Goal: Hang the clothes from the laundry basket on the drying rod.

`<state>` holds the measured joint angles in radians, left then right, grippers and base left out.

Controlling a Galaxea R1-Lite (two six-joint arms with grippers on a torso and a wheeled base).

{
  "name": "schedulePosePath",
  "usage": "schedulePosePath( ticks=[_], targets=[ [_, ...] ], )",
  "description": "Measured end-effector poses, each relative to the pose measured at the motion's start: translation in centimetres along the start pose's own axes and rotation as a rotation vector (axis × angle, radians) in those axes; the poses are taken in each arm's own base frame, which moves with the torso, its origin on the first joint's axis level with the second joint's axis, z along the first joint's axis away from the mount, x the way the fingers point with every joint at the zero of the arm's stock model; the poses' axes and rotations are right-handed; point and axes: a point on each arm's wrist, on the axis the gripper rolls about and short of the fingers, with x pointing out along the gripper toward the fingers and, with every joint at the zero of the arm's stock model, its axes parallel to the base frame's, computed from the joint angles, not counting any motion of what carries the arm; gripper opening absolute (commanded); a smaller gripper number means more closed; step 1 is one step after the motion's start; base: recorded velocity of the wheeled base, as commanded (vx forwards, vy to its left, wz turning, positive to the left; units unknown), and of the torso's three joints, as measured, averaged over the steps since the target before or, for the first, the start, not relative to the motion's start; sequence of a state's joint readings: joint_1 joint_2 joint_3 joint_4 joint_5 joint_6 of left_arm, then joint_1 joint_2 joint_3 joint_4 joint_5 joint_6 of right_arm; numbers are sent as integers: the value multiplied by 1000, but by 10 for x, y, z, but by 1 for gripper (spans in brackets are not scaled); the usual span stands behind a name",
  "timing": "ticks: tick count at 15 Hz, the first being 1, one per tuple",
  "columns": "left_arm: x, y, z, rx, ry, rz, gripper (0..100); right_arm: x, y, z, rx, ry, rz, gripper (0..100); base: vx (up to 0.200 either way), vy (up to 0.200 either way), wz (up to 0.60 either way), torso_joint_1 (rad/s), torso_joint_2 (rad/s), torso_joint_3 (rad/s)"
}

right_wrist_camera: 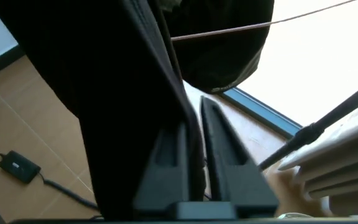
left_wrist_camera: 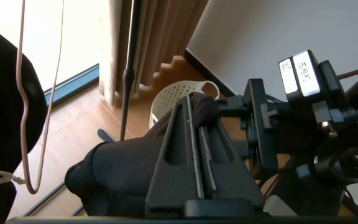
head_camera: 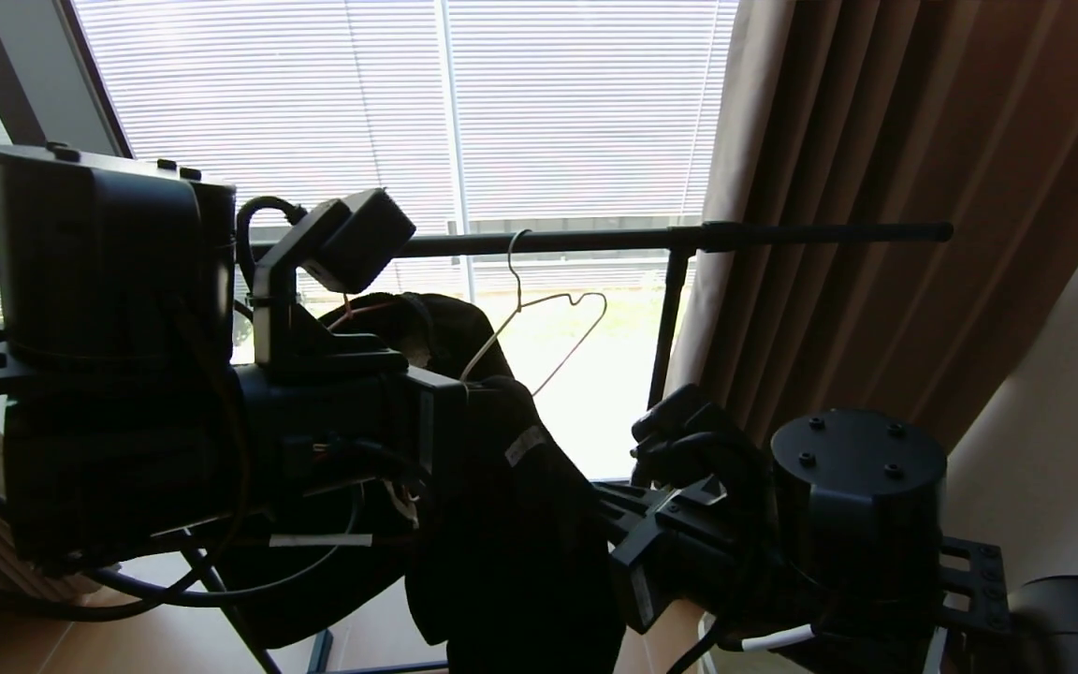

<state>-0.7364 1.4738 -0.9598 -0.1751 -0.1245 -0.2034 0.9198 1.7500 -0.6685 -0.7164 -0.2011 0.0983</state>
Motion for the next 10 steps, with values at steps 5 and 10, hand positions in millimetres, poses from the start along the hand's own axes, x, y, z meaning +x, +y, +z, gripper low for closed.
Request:
schedulePosePath(
  ticks=[5, 10],
  targets=[
    [-1, 6, -23, 16, 80, -29, 0, -5, -21, 14, 162, -58, -64, 0, 0, 0, 0, 0, 0, 0],
    [-1, 16, -51, 99, 174, -69, 100, -14, -30, 31, 212, -126, -84, 0, 0, 0, 0, 0, 0, 0]
  ],
)
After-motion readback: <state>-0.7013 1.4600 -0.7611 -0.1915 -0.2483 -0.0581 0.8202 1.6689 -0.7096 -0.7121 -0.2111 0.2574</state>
